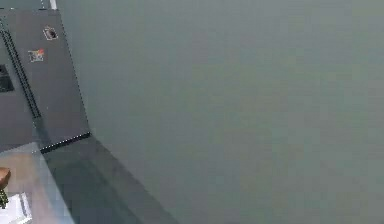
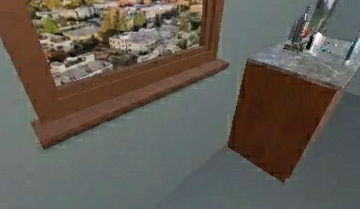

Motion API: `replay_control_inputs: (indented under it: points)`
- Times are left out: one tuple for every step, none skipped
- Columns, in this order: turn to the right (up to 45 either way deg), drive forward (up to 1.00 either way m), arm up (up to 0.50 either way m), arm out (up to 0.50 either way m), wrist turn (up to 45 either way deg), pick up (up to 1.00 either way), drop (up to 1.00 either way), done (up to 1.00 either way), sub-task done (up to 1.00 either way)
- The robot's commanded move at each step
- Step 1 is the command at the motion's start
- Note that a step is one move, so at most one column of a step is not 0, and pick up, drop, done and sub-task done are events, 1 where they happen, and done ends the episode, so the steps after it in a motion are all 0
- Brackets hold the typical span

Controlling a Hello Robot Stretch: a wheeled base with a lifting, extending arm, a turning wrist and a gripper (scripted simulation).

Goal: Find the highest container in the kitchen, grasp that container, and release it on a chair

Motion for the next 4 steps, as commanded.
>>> replay_control_inputs:
  points:
    - [45.0,0.00,0.00,0.00,0.0,0.00,0.00,0.00,0.00]
    - [45.0,0.00,0.00,0.00,0.0,0.00,0.00,0.00,0.00]
    - [45.0,0.00,0.00,0.00,0.0,0.00,0.00,0.00,0.00]
    - [39.0,0.00,0.00,0.00,0.0,0.00,0.00,0.00,0.00]
